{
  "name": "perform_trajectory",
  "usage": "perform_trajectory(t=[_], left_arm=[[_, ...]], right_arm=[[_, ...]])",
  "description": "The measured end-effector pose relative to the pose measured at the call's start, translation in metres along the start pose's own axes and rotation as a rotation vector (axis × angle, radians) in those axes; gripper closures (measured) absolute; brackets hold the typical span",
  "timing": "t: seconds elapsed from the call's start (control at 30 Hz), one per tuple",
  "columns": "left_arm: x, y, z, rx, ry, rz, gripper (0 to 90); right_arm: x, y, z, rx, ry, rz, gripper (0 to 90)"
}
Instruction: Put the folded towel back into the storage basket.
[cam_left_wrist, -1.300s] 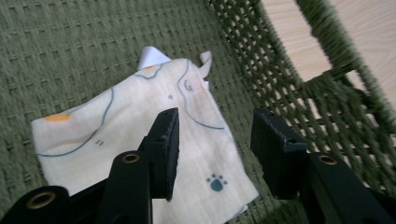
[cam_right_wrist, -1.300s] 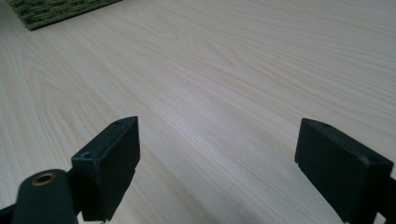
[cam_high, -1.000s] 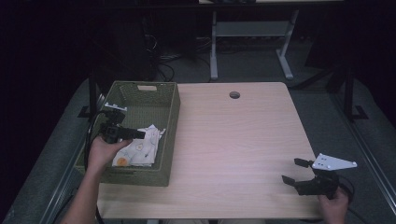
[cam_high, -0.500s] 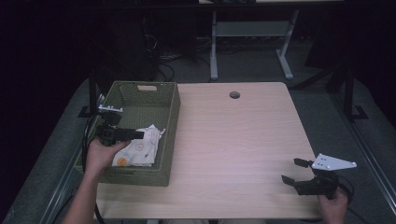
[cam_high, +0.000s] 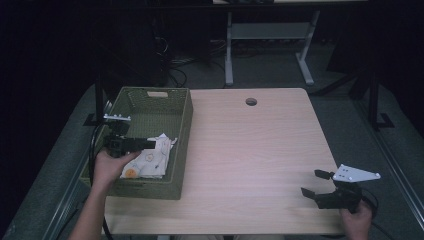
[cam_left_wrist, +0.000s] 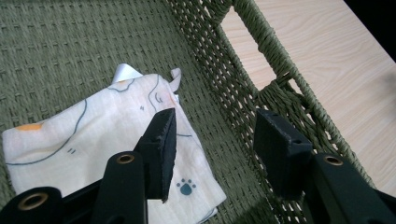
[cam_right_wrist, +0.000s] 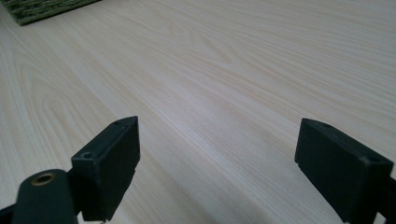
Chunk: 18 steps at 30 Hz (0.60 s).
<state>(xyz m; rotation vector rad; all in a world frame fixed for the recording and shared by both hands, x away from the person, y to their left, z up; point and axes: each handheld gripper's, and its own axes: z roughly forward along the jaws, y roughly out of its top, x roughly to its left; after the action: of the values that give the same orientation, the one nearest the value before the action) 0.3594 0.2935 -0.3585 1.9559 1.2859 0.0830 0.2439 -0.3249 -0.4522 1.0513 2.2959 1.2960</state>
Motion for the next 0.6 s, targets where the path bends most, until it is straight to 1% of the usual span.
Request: perform_trajectory(t=[0.07, 0.17, 0.23, 0.27, 0.3, 0.33, 0.37, 0.4, 0.43, 0.5, 0.57, 0.6], left_arm=[[-0.001, -0.001, 0.000, -0.011, -0.019, -0.009, 49.6], [-0.002, -0.001, -0.001, -0.033, -0.061, -0.019, 49.1], [-0.003, -0.002, -0.002, -0.048, -0.089, -0.026, 46.7], [-0.005, -0.002, -0.002, -0.070, -0.116, -0.039, 45.4], [-0.006, -0.003, -0.004, -0.094, -0.157, -0.047, 44.2], [-0.007, -0.003, -0.004, -0.117, -0.187, -0.055, 44.3], [-0.009, -0.003, -0.005, -0.132, -0.198, -0.060, 44.2], [-0.011, -0.003, -0.006, -0.145, -0.212, -0.053, 43.8], [-0.013, -0.002, -0.006, -0.154, -0.231, -0.056, 43.3], [-0.016, -0.001, -0.006, -0.163, -0.232, -0.044, 43.3], [-0.021, 0.000, -0.005, -0.173, -0.259, -0.036, 43.5], [-0.024, 0.001, -0.005, -0.174, -0.261, -0.024, 43.7]], right_arm=[[0.000, 0.000, 0.000, 0.000, 0.001, 0.000, 13.5], [0.000, 0.000, -0.001, -0.002, 0.002, 0.000, 13.5], [0.000, 0.000, -0.001, -0.001, 0.003, 0.000, 13.5], [0.000, 0.000, -0.001, -0.001, 0.002, 0.000, 13.5], [0.001, 0.000, -0.001, -0.002, 0.003, 0.000, 13.5], [0.001, 0.000, -0.001, -0.004, 0.004, -0.003, 13.5], [0.001, 0.000, -0.001, -0.003, 0.003, -0.004, 13.5], [0.001, 0.000, 0.000, -0.003, 0.004, -0.004, 13.5], [0.001, 0.000, 0.000, -0.003, 0.004, -0.004, 13.5], [0.001, 0.000, -0.001, -0.004, 0.005, -0.004, 13.5], [0.001, 0.000, -0.001, -0.003, 0.004, -0.004, 13.5], [0.001, 0.000, -0.001, -0.003, 0.003, -0.003, 13.5]])
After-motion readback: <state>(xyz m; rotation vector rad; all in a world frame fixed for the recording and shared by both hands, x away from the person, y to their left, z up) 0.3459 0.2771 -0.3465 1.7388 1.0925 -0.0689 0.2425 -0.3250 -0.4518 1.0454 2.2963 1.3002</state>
